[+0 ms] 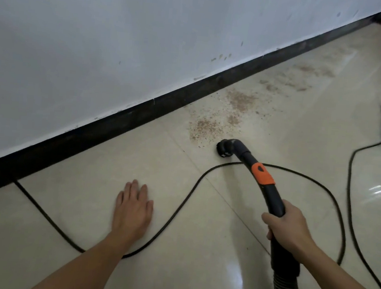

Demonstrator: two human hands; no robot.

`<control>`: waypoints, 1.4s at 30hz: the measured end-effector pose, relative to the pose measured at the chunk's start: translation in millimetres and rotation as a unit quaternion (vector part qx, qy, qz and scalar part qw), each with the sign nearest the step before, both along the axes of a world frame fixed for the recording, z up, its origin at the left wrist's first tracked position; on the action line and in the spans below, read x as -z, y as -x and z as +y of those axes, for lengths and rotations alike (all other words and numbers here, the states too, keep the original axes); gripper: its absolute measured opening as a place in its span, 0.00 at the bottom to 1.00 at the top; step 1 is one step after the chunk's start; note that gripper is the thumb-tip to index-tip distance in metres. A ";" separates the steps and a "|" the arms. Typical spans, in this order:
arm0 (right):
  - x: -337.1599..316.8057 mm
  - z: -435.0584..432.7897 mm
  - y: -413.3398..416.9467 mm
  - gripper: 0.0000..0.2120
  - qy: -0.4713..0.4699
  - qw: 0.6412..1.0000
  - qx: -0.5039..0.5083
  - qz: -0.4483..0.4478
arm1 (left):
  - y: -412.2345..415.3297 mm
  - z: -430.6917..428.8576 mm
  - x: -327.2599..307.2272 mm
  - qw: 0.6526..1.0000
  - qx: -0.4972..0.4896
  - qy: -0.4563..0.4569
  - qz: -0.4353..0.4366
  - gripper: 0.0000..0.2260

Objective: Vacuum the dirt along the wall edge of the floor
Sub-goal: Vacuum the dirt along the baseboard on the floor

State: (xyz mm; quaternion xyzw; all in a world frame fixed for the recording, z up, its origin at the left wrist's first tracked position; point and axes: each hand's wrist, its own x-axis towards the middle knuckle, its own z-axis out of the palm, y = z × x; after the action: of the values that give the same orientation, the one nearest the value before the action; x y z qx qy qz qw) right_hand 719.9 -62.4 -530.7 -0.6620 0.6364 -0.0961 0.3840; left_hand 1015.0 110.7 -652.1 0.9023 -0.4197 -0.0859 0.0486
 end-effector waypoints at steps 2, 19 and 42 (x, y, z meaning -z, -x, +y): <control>6.4 9.8 -16.1 0.07 -0.005 0.999 -0.037 0.000 | -0.7 -0.1 -1.9 1.000 0.002 -0.003 0.005 0.33; -11.2 -8.6 49.5 0.07 0.008 0.999 0.038 -0.004 | 3.6 -4.6 6.9 1.000 0.002 0.006 -0.011 0.27; 0.1 -1.4 8.1 0.07 -0.053 0.997 0.000 -0.050 | 22.0 10.9 -12.9 0.993 0.080 -0.090 0.020 0.25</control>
State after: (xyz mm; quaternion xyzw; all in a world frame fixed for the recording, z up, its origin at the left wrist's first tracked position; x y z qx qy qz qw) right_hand 711.8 -63.8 -530.8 -0.6354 0.6206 -0.0953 0.4494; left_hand 993.0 121.6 -639.2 0.8645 -0.4803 -0.1447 -0.0313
